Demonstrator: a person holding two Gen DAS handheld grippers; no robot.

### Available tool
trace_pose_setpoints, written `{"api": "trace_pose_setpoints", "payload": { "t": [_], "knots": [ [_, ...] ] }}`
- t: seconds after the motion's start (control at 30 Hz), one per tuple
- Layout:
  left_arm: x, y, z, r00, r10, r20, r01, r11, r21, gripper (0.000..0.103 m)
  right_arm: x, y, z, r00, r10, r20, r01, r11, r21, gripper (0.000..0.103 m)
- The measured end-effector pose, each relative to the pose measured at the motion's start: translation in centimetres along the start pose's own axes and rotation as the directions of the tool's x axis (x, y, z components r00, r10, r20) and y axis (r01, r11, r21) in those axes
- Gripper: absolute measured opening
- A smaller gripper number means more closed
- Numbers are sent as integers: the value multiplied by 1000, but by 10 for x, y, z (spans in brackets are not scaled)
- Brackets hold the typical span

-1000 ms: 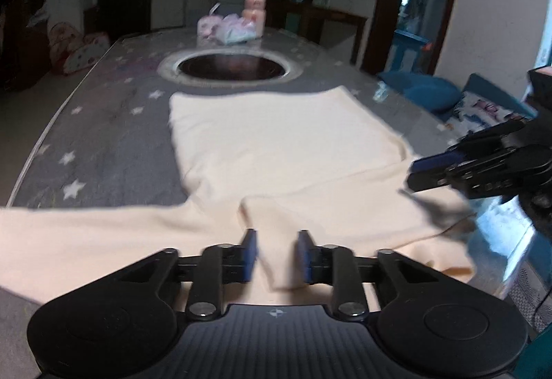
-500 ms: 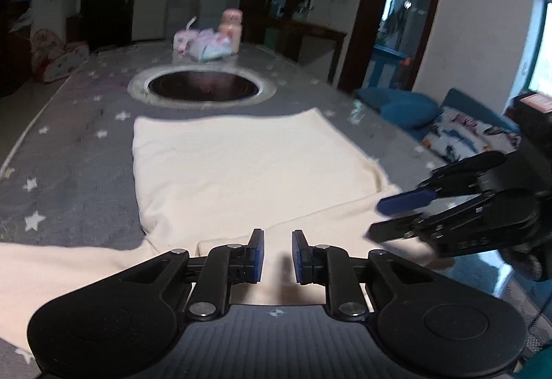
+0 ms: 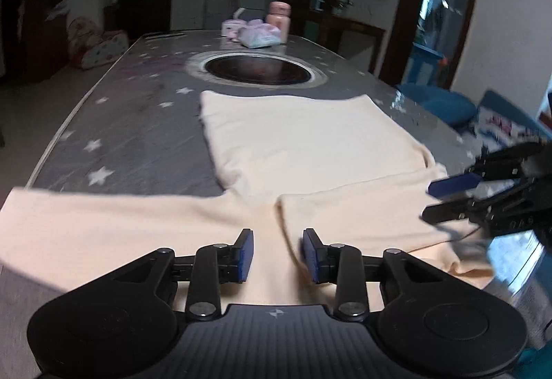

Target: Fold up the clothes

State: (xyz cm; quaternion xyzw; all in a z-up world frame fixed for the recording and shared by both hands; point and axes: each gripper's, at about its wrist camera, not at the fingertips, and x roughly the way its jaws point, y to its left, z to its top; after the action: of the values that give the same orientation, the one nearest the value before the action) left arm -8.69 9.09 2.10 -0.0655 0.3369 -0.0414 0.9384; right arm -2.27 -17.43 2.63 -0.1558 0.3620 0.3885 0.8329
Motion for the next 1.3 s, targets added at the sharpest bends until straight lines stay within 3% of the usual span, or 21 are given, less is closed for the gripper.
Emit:
{"api": "trace_pose_setpoints", "payload": {
  "t": [0.23, 0.37, 0.5, 0.63, 0.73, 0.8, 0.93, 1.0, 1.07, 1.17, 1.23, 1.3],
  "knots": [
    [-25, 34, -2, 992, 117, 36, -113, 989, -91, 39, 6, 29, 18, 997, 71, 9, -70, 995, -72, 40],
    [-38, 64, -4, 973, 226, 50, -213, 959, -189, 42, 20, 48, 28, 993, 116, -4, -116, 986, -121, 39],
    [-49, 94, -8, 931, 362, 51, -336, 901, -275, 46, 33, 61, 29, 990, 136, -35, -139, 978, -154, 40],
    [-53, 127, -10, 878, 479, 22, -436, 818, -376, 50, 28, 60, 31, 990, 138, -27, -140, 980, -141, 39],
    [-51, 148, -12, 846, 534, -6, -484, 762, -431, 50, 21, 57, 31, 991, 132, -14, -133, 982, -136, 39],
    [-47, 157, -12, 834, 552, -18, -500, 740, -449, 50, 16, 54, 32, 992, 130, -6, -129, 983, -129, 39],
    [-41, 166, -13, 848, 529, -28, -479, 743, -467, 48, 11, 50, 32, 993, 117, 8, -115, 986, -118, 40],
    [-40, 167, -14, 851, 524, -22, -470, 743, -476, 40, 8, 47, 32, 994, 110, 17, -108, 988, -110, 40],
    [-40, 166, -14, 851, 525, -13, -466, 744, -479, 21, 5, 45, 32, 994, 105, 25, -102, 990, -101, 40],
    [-43, 163, -11, 851, 524, 2, -459, 747, -481, 8, 0, 41, 31, 994, 96, 44, -92, 992, -84, 41],
    [-49, 157, -6, 862, 505, 24, -431, 758, -490, 7, -4, 38, 30, 994, 88, 57, -84, 994, -69, 41],
    [-56, 146, 3, 885, 461, 67, -374, 789, -487, 6, -8, 34, 29, 994, 79, 71, -76, 996, -51, 41]
  ]
}}
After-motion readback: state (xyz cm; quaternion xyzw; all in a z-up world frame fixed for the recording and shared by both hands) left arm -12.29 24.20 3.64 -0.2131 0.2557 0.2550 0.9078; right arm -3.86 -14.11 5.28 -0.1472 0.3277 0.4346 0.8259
